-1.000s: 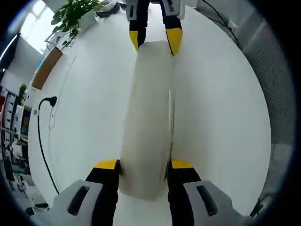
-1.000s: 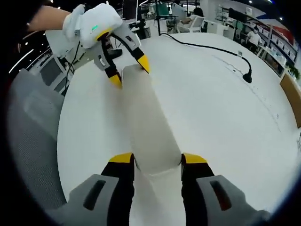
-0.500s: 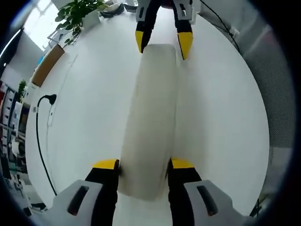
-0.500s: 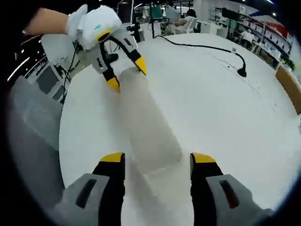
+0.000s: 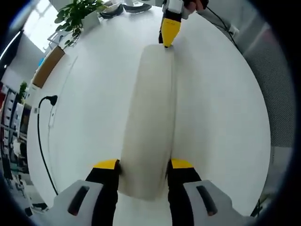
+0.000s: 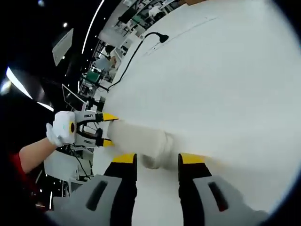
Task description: Arrange the utensils inside the cutlery case until each visible utensil rests in its matching compartment.
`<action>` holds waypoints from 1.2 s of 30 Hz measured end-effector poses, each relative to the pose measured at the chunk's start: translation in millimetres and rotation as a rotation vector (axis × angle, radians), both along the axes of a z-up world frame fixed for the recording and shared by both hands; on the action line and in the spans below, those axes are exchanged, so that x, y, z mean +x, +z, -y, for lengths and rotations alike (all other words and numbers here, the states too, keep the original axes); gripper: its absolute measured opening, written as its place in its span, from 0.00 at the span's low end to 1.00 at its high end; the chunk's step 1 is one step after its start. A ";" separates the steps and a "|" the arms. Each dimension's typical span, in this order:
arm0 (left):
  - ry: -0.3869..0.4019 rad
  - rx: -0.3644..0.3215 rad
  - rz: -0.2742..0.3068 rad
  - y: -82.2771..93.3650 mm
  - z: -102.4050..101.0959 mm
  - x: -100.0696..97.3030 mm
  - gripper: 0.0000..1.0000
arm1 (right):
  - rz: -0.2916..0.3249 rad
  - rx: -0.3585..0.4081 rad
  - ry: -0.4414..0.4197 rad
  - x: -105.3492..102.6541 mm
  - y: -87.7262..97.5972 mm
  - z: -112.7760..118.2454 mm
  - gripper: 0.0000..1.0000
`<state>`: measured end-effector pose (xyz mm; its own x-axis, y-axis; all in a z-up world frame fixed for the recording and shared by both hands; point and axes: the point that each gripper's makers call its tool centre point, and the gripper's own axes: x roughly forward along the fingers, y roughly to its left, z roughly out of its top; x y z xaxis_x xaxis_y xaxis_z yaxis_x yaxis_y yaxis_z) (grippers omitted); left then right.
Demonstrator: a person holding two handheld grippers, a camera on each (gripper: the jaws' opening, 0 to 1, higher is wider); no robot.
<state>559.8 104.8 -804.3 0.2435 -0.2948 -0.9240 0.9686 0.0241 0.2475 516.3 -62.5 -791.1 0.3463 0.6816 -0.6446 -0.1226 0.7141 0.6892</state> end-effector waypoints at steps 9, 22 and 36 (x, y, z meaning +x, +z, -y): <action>-0.004 0.001 0.019 0.3 -0.6 0.7 0.40 | -0.078 0.084 -0.102 -1.3 -2.9 -6.4 0.21; -0.025 0.021 0.019 -1.6 -0.8 0.9 0.39 | -0.097 0.124 -0.126 0.5 -3.7 -5.6 0.19; -0.019 0.031 0.017 -3.9 -0.6 3.0 0.39 | -0.107 0.176 -0.272 33.0 -4.5 9.1 0.13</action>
